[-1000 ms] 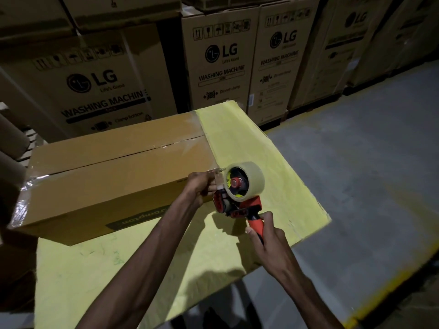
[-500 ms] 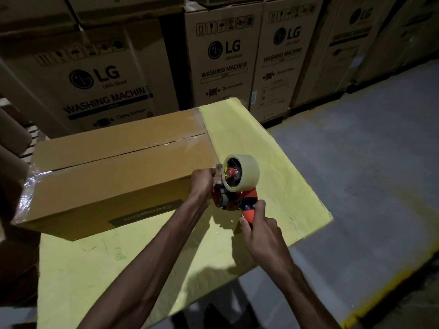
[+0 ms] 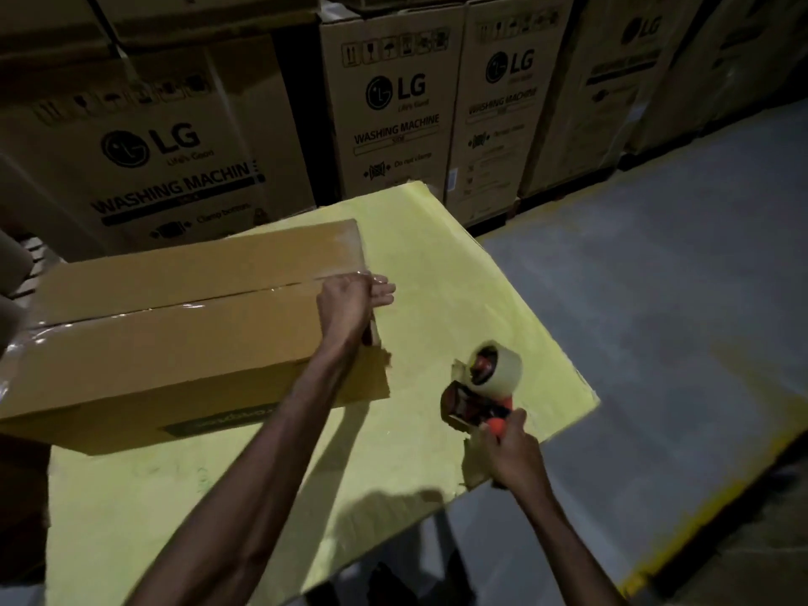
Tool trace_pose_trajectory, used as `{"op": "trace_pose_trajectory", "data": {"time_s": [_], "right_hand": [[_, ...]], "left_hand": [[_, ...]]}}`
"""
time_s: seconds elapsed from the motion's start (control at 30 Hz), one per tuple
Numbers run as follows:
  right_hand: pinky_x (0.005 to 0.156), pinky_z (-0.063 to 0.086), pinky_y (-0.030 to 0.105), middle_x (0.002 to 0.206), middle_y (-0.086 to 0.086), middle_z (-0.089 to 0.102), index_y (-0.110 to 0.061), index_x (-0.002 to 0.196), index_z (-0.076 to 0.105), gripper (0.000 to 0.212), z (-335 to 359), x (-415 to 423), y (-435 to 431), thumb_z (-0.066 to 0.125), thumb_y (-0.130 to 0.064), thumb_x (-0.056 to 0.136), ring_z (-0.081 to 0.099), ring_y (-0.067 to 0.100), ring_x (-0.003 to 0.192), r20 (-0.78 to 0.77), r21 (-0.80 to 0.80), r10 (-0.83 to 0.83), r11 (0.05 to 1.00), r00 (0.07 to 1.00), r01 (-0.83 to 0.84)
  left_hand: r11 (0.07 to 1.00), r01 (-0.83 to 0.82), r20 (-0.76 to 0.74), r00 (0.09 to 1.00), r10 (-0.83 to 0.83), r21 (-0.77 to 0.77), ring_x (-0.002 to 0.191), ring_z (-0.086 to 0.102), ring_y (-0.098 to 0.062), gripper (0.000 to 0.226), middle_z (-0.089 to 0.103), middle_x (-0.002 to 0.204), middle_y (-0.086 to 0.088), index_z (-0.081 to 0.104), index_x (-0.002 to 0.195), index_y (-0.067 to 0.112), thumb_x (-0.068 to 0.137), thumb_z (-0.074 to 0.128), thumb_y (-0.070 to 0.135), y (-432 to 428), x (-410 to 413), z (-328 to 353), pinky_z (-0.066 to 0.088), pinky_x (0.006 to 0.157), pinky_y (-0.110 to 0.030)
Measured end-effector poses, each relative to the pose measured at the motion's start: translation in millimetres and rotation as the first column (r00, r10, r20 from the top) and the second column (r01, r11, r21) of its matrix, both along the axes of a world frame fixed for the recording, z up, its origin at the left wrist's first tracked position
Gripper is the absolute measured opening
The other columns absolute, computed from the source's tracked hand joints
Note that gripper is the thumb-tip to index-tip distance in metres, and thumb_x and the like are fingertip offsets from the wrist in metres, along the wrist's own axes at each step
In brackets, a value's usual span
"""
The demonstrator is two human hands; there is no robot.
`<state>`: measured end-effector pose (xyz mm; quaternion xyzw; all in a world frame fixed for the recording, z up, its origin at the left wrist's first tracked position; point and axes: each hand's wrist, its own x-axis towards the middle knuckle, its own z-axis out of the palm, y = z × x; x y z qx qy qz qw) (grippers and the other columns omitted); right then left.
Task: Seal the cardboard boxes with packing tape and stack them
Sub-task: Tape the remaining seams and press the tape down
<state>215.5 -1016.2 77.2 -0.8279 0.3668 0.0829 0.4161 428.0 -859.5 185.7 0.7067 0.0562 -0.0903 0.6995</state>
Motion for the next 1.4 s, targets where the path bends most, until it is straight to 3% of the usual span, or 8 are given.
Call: {"op": "trace_pose_trajectory", "data": {"time_s": [0.07,0.2,0.37,0.57,0.8,0.93,1.27,1.4], "right_hand": [[0.065,0.057,0.047,0.095,0.015,0.064,-0.015,0.11,0.033,0.027,-6.3,-11.3,-1.9,0.051,-0.036,0.106,0.066,0.034,0.079,0.085,0.029,-0.067,0.997,0.994,0.065],[0.062,0.059,0.048,0.087,0.009,0.062,-0.015,0.108,0.038,0.026,-3.7,5.7,3.7,0.052,-0.037,0.105,0.065,0.025,0.072,0.178,0.099,-0.136,0.988,0.975,0.12],[0.051,0.055,0.042,0.086,0.012,0.064,-0.018,0.108,0.037,0.026,1.1,22.0,9.1,0.053,-0.038,0.105,0.066,0.027,0.06,0.246,0.139,-0.132,0.985,0.96,0.1],[0.047,0.052,0.036,0.085,0.013,0.066,-0.015,0.112,0.039,0.029,-0.3,38.0,7.2,0.054,-0.039,0.105,0.06,0.017,0.043,0.253,0.17,-0.081,0.985,0.964,0.038],[0.047,0.053,0.033,0.074,0.009,0.065,-0.016,0.115,0.043,0.035,-17.6,51.6,5.9,0.064,-0.041,0.1,0.061,0.018,0.051,0.313,0.325,-0.137,0.945,0.94,0.03],[0.044,0.046,0.029,0.069,0.007,0.064,-0.014,0.117,0.045,0.033,-30.5,71.5,-2.1,0.06,-0.039,0.102,0.057,0.018,0.048,0.356,0.394,-0.133,0.919,0.925,-0.019],[0.045,0.051,0.032,0.074,0.011,0.069,-0.013,0.115,0.045,0.042,-62.3,127.9,-10.4,0.062,-0.049,0.1,0.062,0.021,0.051,0.339,0.375,-0.091,0.926,0.936,-0.046],[0.048,0.054,0.044,0.07,0.014,0.065,-0.011,0.113,0.043,0.043,-80.5,135.8,-8.4,0.064,-0.047,0.099,0.06,0.029,0.053,0.326,0.464,-0.155,0.886,0.933,-0.015]], "left_hand": [[0.997,0.07,-0.052,0.996,-0.071,-0.018,0.08,0.077,-0.024,0.027,0.079,0.085,-0.011,0.076,0.095,0.0,0.101,0.051,0.01,3.6,-5.4,-3.1,0.057,0.075,-0.031],[0.978,0.208,-0.075,0.976,-0.206,0.022,0.09,0.078,-0.021,0.028,0.081,0.094,-0.006,0.079,0.101,0.007,0.101,0.055,0.021,-1.3,-39.6,-14.6,0.054,0.084,-0.029],[0.979,0.18,-0.088,0.978,-0.188,-0.091,0.089,0.077,-0.024,0.024,0.08,0.095,-0.012,0.078,0.102,0.006,0.102,0.061,0.022,2.7,-56.5,-13.9,0.058,0.092,-0.035],[0.979,0.125,-0.245,0.956,-0.163,-0.164,0.085,0.076,-0.021,0.027,0.08,0.1,-0.014,0.076,0.108,0.001,0.104,0.059,0.022,16.1,-79.9,-16.7,0.049,0.058,-0.019],[0.974,0.115,-0.385,0.904,-0.185,-0.197,0.096,0.076,-0.018,0.029,0.08,0.106,-0.008,0.076,0.111,0.008,0.102,0.062,0.032,24.9,-100.5,-53.8,0.046,0.064,-0.021],[0.966,0.159,-0.36,0.906,-0.224,-0.202,0.106,0.075,-0.018,0.034,0.079,0.112,-0.006,0.075,0.116,0.011,0.103,0.059,0.038,31.0,-98.8,-66.4,0.05,0.076,-0.023],[0.954,0.282,-0.243,0.923,-0.299,-0.104,0.083,0.076,-0.016,0.034,0.079,0.103,-0.014,0.076,0.112,0.0,0.105,0.055,0.025,46.0,-87.2,-66.7,0.05,0.067,-0.014],[0.928,0.325,-0.161,0.921,-0.354,-0.182,0.094,0.077,-0.026,0.03,0.077,0.107,-0.019,0.077,0.109,0.002,0.099,0.058,0.023,55.4,-82.7,-61.3,0.057,0.086,-0.028]]}}
